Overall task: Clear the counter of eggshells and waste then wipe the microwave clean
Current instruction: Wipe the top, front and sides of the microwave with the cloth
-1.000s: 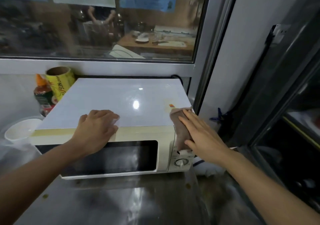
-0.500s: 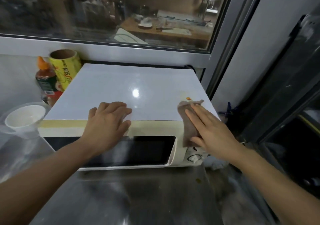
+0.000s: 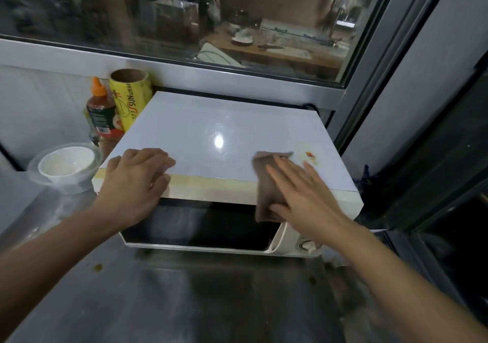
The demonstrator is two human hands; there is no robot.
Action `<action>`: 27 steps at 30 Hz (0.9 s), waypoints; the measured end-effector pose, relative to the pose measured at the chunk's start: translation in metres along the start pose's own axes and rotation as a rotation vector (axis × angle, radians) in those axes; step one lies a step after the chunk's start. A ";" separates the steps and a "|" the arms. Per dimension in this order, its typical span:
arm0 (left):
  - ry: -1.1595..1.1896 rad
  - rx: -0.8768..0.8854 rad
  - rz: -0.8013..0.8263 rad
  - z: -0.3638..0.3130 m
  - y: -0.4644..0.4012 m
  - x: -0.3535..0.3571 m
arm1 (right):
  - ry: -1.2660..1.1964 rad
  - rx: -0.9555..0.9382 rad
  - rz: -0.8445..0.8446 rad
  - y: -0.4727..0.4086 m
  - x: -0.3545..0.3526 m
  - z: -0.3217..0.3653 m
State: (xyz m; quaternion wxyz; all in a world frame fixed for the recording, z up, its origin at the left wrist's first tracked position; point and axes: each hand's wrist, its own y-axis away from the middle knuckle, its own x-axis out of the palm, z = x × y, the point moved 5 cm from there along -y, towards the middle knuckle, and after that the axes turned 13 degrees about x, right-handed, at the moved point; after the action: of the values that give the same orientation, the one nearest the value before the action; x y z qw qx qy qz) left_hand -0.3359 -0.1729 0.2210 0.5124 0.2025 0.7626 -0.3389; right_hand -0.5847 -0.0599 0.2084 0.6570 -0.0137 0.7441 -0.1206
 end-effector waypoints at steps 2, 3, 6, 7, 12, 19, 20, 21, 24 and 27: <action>0.008 -0.013 -0.007 0.000 0.000 0.001 | 0.046 0.053 0.037 0.009 0.000 -0.026; 0.007 -0.013 -0.004 0.001 0.000 0.001 | 0.053 0.064 0.057 0.012 0.000 -0.030; 0.035 -0.003 0.002 0.006 -0.001 0.001 | 0.026 0.054 0.072 0.005 0.004 -0.011; 0.054 -0.001 -0.010 0.010 -0.001 0.000 | 0.010 0.042 0.063 0.000 0.005 0.002; 0.056 -0.043 -0.110 0.045 0.015 -0.017 | -0.099 -0.077 -0.024 -0.034 0.001 0.100; 0.117 0.009 -0.128 0.078 0.029 -0.026 | -0.189 -0.175 -0.063 -0.078 -0.001 0.219; 0.134 0.005 -0.136 0.079 0.029 -0.025 | -0.173 -0.178 -0.058 -0.078 -0.002 0.218; 0.148 -0.004 -0.147 0.080 0.030 -0.025 | -0.151 -0.181 -0.052 -0.075 -0.003 0.212; 0.186 -0.031 -0.188 0.085 0.035 -0.023 | -0.040 -0.137 -0.011 -0.056 -0.005 0.163; 0.244 -0.030 -0.223 0.090 0.041 -0.023 | 0.070 0.007 0.033 -0.032 -0.006 0.106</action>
State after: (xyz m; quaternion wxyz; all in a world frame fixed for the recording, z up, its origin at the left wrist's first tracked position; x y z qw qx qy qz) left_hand -0.2418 -0.2091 0.2070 0.3782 0.1487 0.8419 -0.3550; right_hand -0.4842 -0.1070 0.2093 0.6323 0.0053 0.7664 -0.1129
